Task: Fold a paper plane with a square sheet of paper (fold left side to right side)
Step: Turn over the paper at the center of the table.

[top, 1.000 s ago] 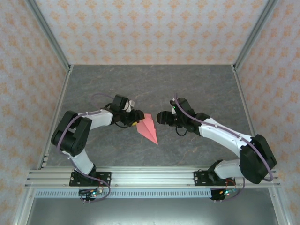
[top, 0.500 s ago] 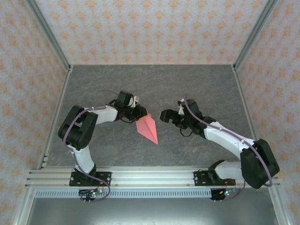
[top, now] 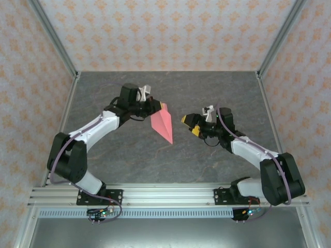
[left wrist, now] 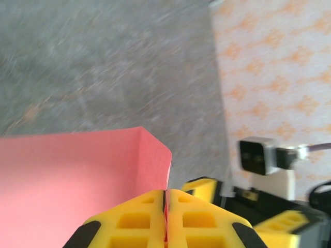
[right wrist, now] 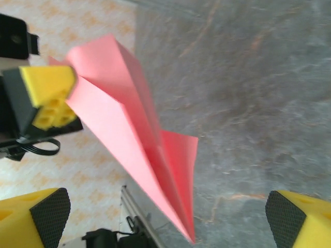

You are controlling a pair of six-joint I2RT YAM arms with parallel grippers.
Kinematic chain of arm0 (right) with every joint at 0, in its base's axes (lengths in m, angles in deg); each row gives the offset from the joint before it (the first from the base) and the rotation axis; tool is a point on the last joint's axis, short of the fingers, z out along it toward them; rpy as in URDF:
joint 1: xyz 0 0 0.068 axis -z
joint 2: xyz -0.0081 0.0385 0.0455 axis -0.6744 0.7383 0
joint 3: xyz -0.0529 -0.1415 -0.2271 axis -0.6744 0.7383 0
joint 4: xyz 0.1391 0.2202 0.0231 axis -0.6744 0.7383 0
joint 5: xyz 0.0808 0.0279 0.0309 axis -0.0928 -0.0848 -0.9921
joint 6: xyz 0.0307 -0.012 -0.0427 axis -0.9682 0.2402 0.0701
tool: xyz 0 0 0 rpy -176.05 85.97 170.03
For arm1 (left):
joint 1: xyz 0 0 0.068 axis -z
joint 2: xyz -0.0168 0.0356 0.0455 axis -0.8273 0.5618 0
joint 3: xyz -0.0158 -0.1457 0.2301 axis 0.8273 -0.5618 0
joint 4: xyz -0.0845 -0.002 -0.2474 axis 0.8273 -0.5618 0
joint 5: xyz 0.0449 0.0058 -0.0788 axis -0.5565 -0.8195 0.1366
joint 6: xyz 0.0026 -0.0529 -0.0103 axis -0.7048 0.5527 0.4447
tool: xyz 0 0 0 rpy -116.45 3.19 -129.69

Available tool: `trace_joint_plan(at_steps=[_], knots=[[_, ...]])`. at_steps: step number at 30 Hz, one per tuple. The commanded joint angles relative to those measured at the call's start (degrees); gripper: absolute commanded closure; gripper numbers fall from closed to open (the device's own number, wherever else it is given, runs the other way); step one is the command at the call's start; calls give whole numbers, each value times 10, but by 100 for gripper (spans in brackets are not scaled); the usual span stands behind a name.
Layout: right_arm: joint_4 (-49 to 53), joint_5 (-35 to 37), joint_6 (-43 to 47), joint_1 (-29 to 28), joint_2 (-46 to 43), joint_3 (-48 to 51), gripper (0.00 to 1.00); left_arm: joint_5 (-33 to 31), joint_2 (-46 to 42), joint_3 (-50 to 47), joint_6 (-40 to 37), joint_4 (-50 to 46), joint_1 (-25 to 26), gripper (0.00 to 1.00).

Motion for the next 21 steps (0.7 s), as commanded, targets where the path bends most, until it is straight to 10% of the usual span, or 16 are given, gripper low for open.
trace_joint_plan(at_steps=[1,21], knots=[[-87,-75,-16,0,13,-34,0,5,-32,33,-7,-34,-4,93],[-207,-96,-85,-71,59,-92,1,77,-75,69,69,39,-3,93]])
